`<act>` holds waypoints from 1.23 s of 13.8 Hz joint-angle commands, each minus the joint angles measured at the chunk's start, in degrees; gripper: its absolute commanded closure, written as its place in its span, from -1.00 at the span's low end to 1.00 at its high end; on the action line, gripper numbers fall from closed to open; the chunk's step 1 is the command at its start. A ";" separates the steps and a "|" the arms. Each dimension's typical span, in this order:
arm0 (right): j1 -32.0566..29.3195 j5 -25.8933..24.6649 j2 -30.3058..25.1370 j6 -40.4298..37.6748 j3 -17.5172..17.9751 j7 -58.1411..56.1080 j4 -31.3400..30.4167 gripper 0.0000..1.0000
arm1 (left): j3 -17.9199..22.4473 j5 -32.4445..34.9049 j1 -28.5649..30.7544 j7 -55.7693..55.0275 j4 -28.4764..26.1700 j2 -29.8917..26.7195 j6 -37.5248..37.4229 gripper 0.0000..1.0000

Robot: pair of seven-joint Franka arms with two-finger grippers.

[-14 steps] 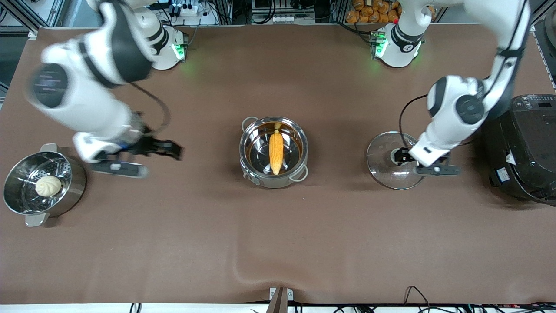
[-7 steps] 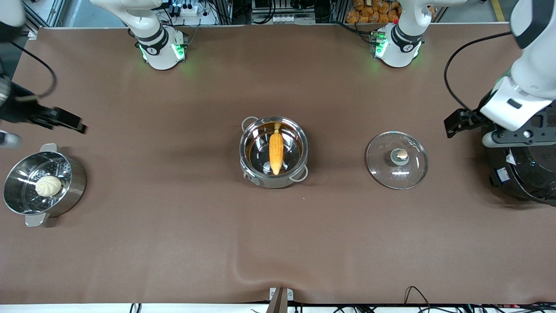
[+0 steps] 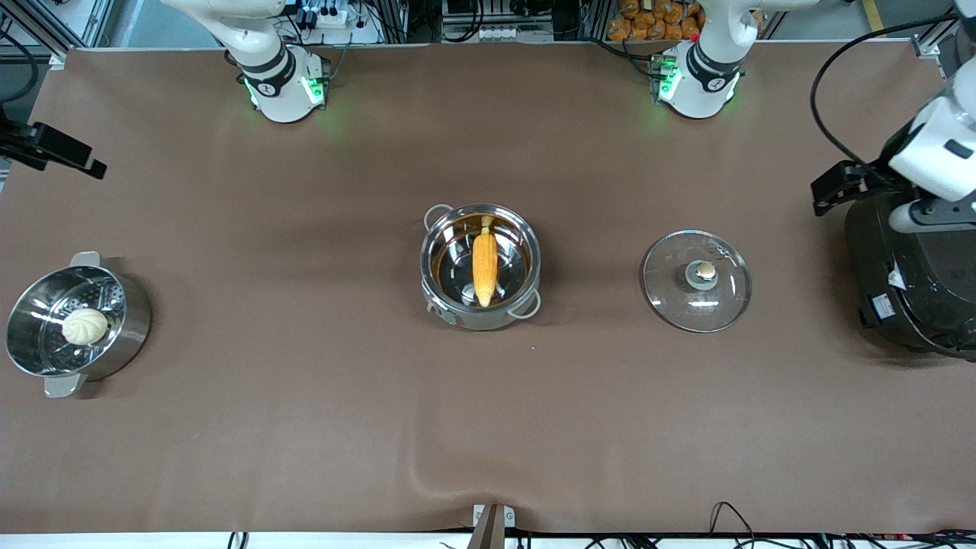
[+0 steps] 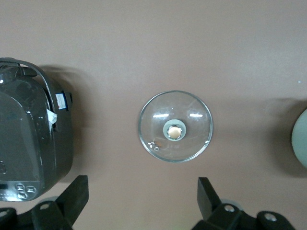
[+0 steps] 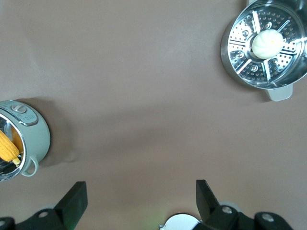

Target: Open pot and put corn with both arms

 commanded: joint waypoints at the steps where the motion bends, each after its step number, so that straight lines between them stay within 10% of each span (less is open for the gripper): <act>1: -2.50 -3.01 -2.89 0.36 1.48 -5.24 -2.72 -1.00 | -0.06 -2.41 2.51 3.35 0.49 -0.30 -2.76 -1.00; 17: -0.48 -4.44 -2.80 4.66 1.48 -11.94 -2.11 -1.00 | -1.03 -5.49 2.87 2.91 -7.78 -6.54 0.49 -1.00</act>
